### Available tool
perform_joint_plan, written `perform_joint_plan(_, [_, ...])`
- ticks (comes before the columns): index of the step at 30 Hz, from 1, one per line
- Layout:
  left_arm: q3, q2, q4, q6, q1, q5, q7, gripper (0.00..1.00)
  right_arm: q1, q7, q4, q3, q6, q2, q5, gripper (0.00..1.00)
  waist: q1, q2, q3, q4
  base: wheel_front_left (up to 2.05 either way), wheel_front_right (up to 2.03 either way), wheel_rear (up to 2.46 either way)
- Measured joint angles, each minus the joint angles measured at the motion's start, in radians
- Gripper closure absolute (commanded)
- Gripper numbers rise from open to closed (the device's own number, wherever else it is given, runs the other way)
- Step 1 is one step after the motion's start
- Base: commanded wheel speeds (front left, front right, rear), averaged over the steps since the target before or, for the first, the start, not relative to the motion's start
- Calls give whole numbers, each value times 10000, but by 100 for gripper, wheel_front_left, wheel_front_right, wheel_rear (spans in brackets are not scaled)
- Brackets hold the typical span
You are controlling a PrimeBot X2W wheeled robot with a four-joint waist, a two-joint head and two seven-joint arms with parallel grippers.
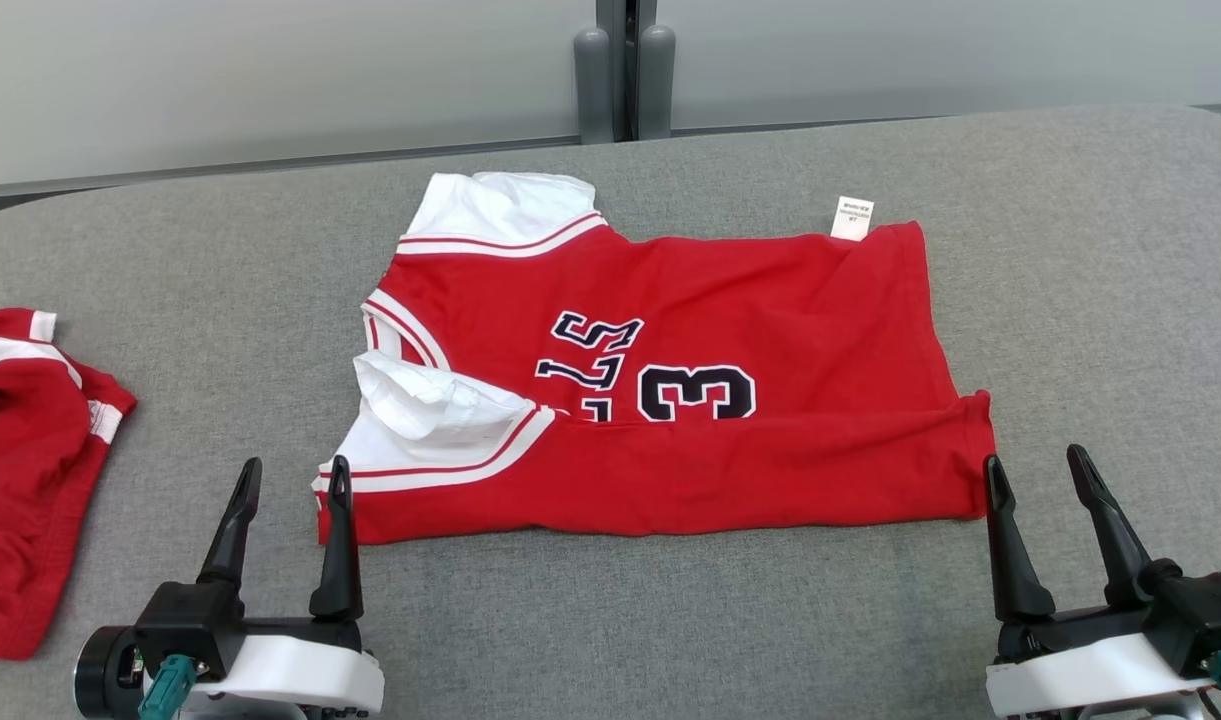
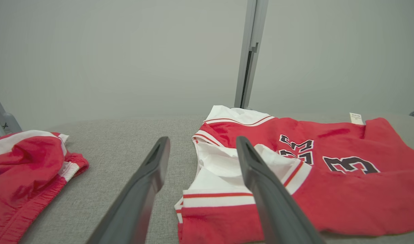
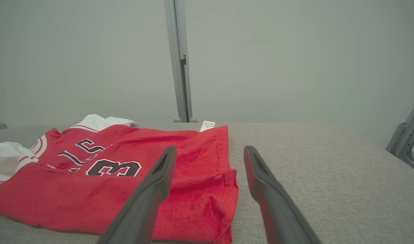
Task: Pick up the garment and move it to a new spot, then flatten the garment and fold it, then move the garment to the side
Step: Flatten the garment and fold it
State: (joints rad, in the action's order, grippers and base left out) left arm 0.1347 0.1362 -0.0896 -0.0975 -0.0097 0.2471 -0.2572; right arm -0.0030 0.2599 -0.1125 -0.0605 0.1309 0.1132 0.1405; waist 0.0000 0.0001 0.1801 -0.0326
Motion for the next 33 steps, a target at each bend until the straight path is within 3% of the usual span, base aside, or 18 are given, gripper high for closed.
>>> perform_joint_plan(17, [94,46,-343,88,136,182,-13,0,70,10,-213,-109,0,-69,349,0,0,0,-216,-25,0,0,0])
perform_joint_plan(22, [282,59,-625,360,-85,343,353,0,-72,-25,-449,-153,0,-69,504,0,0,0,-95,-4,0,0,0])
perform_joint_plan(25, [401,17,-1432,677,-588,767,1108,0,-512,-98,-1315,-115,0,-10,763,0,0,0,73,-15,0,0,0])
perform_joint_plan(33, [196,-148,-3252,963,-1143,1676,2100,0,-1518,-119,-3889,-359,0,69,1383,0,0,0,381,-115,0,0,0])
